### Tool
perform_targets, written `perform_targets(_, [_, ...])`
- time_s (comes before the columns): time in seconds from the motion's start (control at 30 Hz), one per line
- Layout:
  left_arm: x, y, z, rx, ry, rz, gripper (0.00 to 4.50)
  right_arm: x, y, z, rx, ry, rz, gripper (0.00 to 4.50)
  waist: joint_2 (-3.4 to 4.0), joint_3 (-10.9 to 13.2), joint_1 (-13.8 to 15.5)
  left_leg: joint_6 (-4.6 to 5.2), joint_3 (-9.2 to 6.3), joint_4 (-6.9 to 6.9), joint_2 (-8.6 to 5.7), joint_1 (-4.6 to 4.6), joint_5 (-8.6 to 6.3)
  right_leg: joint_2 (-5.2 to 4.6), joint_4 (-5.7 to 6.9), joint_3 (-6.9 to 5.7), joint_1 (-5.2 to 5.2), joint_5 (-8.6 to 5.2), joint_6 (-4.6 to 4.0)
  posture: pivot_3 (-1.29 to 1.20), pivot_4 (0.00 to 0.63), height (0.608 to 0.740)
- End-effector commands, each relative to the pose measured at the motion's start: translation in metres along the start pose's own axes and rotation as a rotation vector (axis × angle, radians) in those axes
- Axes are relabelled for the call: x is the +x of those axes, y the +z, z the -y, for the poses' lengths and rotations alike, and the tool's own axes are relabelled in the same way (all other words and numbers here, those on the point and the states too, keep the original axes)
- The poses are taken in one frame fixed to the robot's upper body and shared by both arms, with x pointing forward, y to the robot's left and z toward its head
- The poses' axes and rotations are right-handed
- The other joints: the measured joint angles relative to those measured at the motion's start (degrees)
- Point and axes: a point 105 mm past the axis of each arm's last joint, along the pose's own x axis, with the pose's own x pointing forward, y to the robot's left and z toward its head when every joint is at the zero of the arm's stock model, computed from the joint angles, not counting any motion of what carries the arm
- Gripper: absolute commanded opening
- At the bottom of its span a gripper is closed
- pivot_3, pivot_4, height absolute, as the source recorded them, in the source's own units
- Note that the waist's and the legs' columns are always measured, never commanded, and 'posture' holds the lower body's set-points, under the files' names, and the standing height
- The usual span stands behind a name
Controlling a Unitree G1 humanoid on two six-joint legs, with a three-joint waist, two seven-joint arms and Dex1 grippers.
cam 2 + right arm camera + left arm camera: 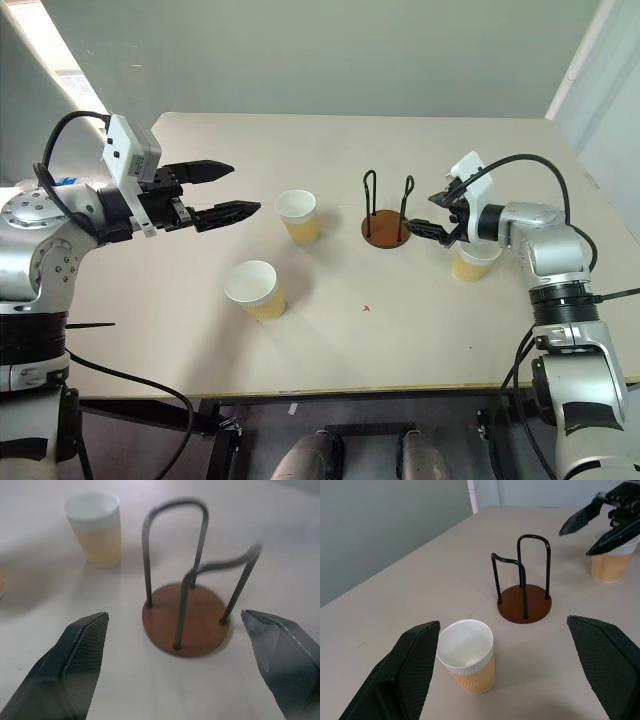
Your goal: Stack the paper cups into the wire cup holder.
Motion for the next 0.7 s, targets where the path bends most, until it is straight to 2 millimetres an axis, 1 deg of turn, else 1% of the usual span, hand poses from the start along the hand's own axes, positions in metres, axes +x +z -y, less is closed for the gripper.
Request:
perform_targets(0.03, [-0.01,0.014,-0.005,0.054,0.035,0.029,4.46,0.005,0.015,0.005,-0.044,-0.017,0.022,4.5,0.0,0.0,-0.07,0.0,0.0,-0.02,0.0,0.0,0.0,0.0,0.02,0.0,-0.02,0.0,-0.01,0.0,0.15,0.74])
perform_targets(0.17, [-0.011,0.014,-0.006,0.061,0.047,0.028,4.46,0.014,0.016,0.011,-0.053,-0.047,0.019,4.5,0.0,0.0,-0.14,-0.02,-0.01,-0.03,0.02,0.0,0.01,0.01,0.1,0.0,-0.07,-0.03,-0.05,0.0,0.15,0.74])
perform_targets(0.27, [-0.011,0.008,-0.007,0.081,0.06,0.002,4.46,0.022,0.02,0.01,-0.058,-0.045,0.025,4.5,0.0,0.0,-0.13,-0.02,-0.02,-0.03,0.02,0.0,0.01,0.01,0.11,0.0,-0.08,-0.04,-0.07,0.0,0.15,0.74])
perform_targets(0.6, [-0.012,0.007,-0.006,0.082,0.07,0.009,4.46,0.04,0.027,0.006,-0.022,-0.045,0.06,4.5,0.0,0.0,-0.11,-0.09,-0.03,-0.04,0.02,-0.03,-0.03,0.01,0.11,-0.02,-0.11,-0.08,-0.13,0.0,0.15,0.74])
perform_targets(0.7, [-0.012,0.008,-0.006,0.077,0.072,0.015,4.5,0.044,0.028,0.005,-0.011,-0.048,0.068,3.91,0.0,0.0,-0.11,-0.1,-0.04,-0.05,0.02,-0.05,-0.04,0.01,0.13,-0.04,-0.14,-0.08,-0.14,0.0,0.15,0.74])
